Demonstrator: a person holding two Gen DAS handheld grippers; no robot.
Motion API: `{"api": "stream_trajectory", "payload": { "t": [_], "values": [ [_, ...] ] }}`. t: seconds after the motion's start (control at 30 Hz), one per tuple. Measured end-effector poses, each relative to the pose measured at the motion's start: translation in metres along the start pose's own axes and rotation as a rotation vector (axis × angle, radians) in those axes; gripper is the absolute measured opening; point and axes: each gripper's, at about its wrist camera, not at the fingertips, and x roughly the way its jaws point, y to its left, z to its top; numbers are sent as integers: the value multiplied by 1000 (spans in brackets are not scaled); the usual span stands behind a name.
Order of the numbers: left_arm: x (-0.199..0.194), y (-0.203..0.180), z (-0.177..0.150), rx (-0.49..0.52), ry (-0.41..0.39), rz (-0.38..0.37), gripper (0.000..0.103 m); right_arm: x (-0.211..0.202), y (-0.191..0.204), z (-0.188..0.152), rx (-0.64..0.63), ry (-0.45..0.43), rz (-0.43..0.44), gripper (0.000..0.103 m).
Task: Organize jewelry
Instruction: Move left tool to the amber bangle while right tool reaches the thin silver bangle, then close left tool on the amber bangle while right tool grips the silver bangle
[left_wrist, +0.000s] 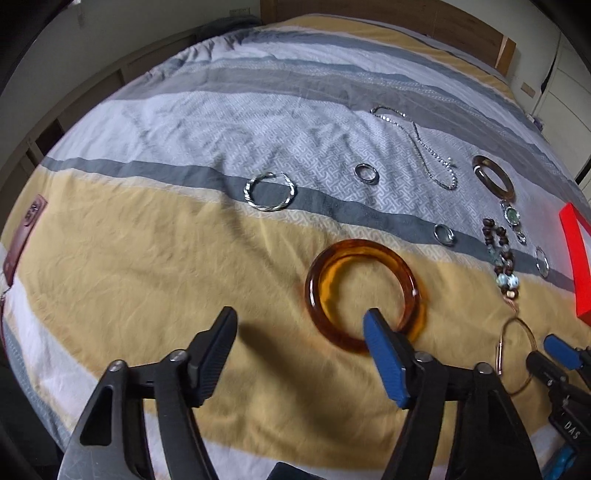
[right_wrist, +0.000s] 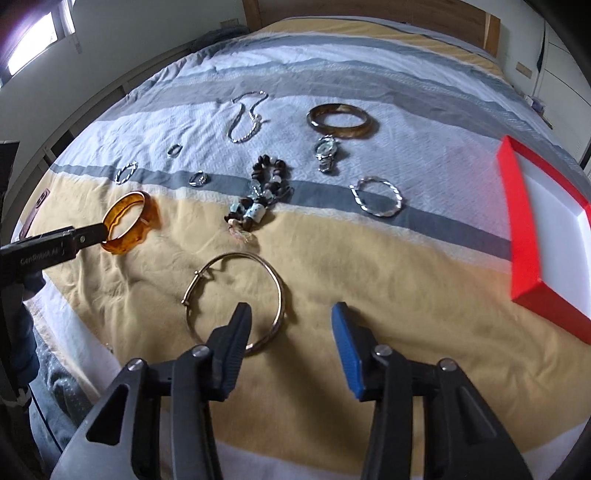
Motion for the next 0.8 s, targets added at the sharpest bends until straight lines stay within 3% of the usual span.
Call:
{"api": "stream_trajectory", "payload": {
  "t": [0.07, 0.4, 0.47, 0.57, 0.63, 0.8],
  "values": [
    [13, -1, 6, 1, 21, -4, 59, 9, 1, 5, -11, 10, 1, 42],
    [41, -5, 12, 1, 21, 22, 59, 36, 3, 7, -100, 23, -26, 34],
    [40, -7, 10, 12, 1, 31, 53, 36, 2, 8, -107, 18, -31, 25],
    [34, -13, 6, 28, -16, 28, 31, 33, 0, 10, -108, 17, -22, 8],
    [31, -14, 5, 25, -16, 15, 13, 29, 1, 11, -115, 15, -21, 6],
    [19, -18, 2, 25, -19, -6, 10, 8, 0, 11, -91, -20, -20, 5]
  ]
}}
